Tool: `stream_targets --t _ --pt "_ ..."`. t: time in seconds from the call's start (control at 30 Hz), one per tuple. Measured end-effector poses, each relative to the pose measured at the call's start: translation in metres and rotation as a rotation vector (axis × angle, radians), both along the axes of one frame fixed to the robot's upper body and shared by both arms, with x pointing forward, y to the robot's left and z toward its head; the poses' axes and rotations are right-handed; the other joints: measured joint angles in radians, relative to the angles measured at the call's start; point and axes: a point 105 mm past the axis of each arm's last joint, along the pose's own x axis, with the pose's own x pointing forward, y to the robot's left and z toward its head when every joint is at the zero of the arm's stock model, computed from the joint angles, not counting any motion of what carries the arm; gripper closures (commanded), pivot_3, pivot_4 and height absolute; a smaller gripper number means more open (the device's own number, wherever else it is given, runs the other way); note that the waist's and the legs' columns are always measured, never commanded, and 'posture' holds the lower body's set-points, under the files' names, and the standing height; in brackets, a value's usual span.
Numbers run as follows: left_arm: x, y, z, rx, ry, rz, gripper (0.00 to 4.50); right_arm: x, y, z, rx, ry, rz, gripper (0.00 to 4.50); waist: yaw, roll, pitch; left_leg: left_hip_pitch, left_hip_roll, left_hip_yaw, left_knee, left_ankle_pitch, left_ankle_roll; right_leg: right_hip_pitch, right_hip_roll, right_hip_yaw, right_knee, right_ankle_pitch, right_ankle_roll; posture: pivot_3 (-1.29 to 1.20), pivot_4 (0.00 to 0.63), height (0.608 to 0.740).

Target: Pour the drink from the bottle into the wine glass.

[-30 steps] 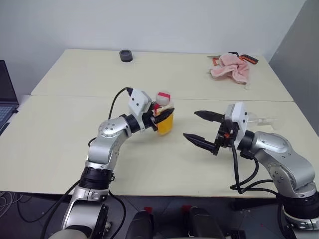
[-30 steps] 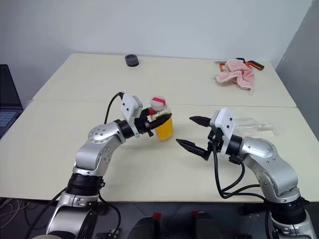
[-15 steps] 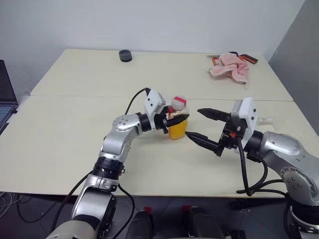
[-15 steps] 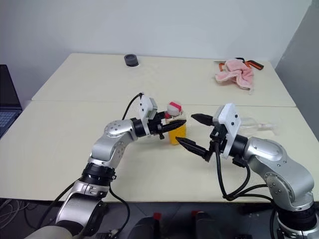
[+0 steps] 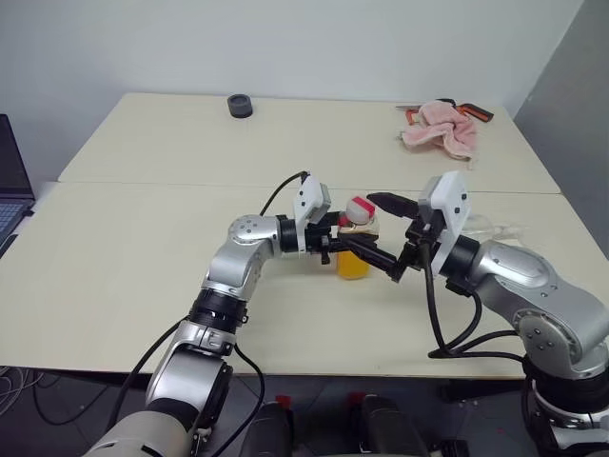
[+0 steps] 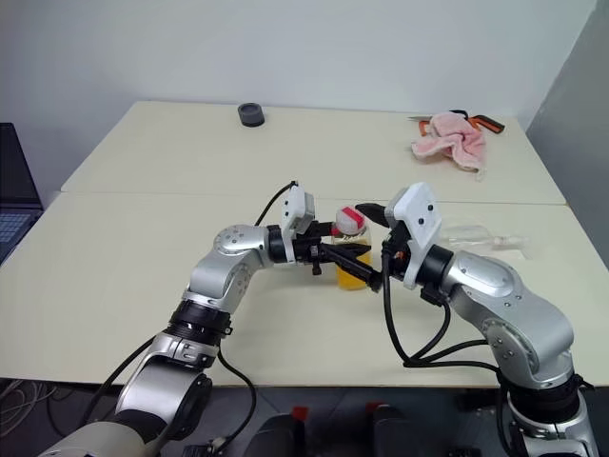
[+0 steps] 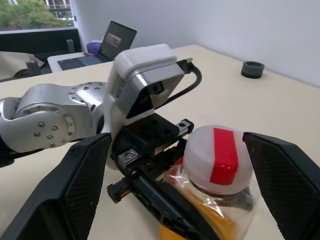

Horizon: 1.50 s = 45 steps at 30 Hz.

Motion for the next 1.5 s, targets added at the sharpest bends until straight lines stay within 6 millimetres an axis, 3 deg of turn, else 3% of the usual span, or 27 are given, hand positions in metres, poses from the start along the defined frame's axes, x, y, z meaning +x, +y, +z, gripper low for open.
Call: stream_targets --t 0.27,0.37,0.5,0.57,0.77,0.93,1.07,1.23,1.27,1.4,1.5 --pt "-0.002 -0.003 0.0 0.007 -0.019 -0.025 2.69 0.014 0.004 -0.002 0.021 0.004 -0.046 0.0 0.0 0.0 0.0 -0.001 0.0 0.0 0.0 0.0 0.0 0.0 0.0 0.0 0.0 0.0 0.0 0.0 0.15 0.74" --pt "-0.002 -0.003 0.001 0.008 -0.028 -0.026 2.69 0.017 0.004 -0.004 0.03 0.017 -0.051 0.6 0.0 0.0 0.0 -0.001 0.0 0.0 0.0 0.0 0.0 0.0 0.0 0.0 0.0 0.0 0.0 0.0 0.15 0.74" --pt "-0.002 -0.002 0.0 0.018 -0.035 -0.025 2.69 0.019 0.003 -0.005 0.028 0.018 -0.06 2.11 0.0 0.0 0.0 -0.001 0.0 0.0 0.0 0.0 0.0 0.0 0.0 0.0 0.0 0.0 0.0 0.0 0.15 0.74" --pt "-0.003 -0.002 0.0 0.02 -0.036 -0.031 2.69 0.019 0.003 -0.005 0.027 0.014 -0.066 2.63 0.0 0.0 0.0 -0.001 0.0 0.0 0.0 0.0 0.0 0.0 0.0 0.0 0.0 0.0 0.0 0.0 0.15 0.74" --pt "-0.004 0.001 0.001 0.03 -0.042 -0.044 2.7 0.019 0.004 -0.006 0.029 -0.005 -0.01 2.62 0.0 0.0 0.0 -0.001 0.0 0.0 0.0 0.0 0.0 0.0 0.0 0.0 0.0 0.0 0.0 0.0 0.15 0.74" --pt "-0.012 0.008 0.003 0.065 -0.037 -0.112 2.7 0.017 0.005 -0.005 -0.081 -0.073 0.241 2.62 -0.001 0.001 0.001 0.0 0.0 0.0 0.0 0.0 0.0 0.0 0.0 0.0 0.0 0.0 0.0 0.0 0.15 0.74" --pt "-0.013 0.012 0.004 0.087 -0.034 -0.125 2.7 0.026 0.005 -0.003 -0.134 -0.068 0.4 2.62 -0.003 0.001 0.001 0.0 0.0 0.0 0.0 0.0 0.0 0.0 0.0 0.0 0.0 0.0 0.0 0.0 0.15 0.74" --pt "-0.012 0.008 0.006 0.08 -0.028 -0.113 2.7 0.029 0.0 0.0 -0.127 -0.054 0.411 2.62 0.001 0.002 0.002 -0.002 0.0 0.0 0.0 0.0 0.0 -0.001 -0.001 -0.001 -0.001 0.0 0.0 0.0 0.15 0.74" --pt "-0.011 0.007 0.006 0.077 -0.02 -0.105 2.7 0.03 -0.001 -0.001 -0.108 -0.054 0.386 1.85 0.002 0.002 0.002 -0.002 0.0 0.0 0.001 0.0 0.0 -0.001 -0.001 -0.001 -0.001 0.0 0.0 0.0 0.15 0.74" --pt "-0.006 0.008 0.011 0.047 -0.007 -0.057 2.7 0.029 -0.019 -0.002 -0.028 -0.064 0.199 0.61 0.005 0.002 0.002 -0.003 0.0 -0.001 0.001 0.0 0.0 -0.002 -0.001 -0.001 0.0 0.0 0.0 0.0 0.15 0.74" --pt "-0.003 0.01 0.013 0.036 -0.004 -0.026 2.7 0.021 -0.026 0.011 0.008 -0.107 0.093 0.59 0.004 0.002 0.002 -0.003 0.0 -0.001 0.001 0.0 0.0 -0.002 -0.001 -0.001 0.001 0.0 0.0 0.0 0.15 0.74"
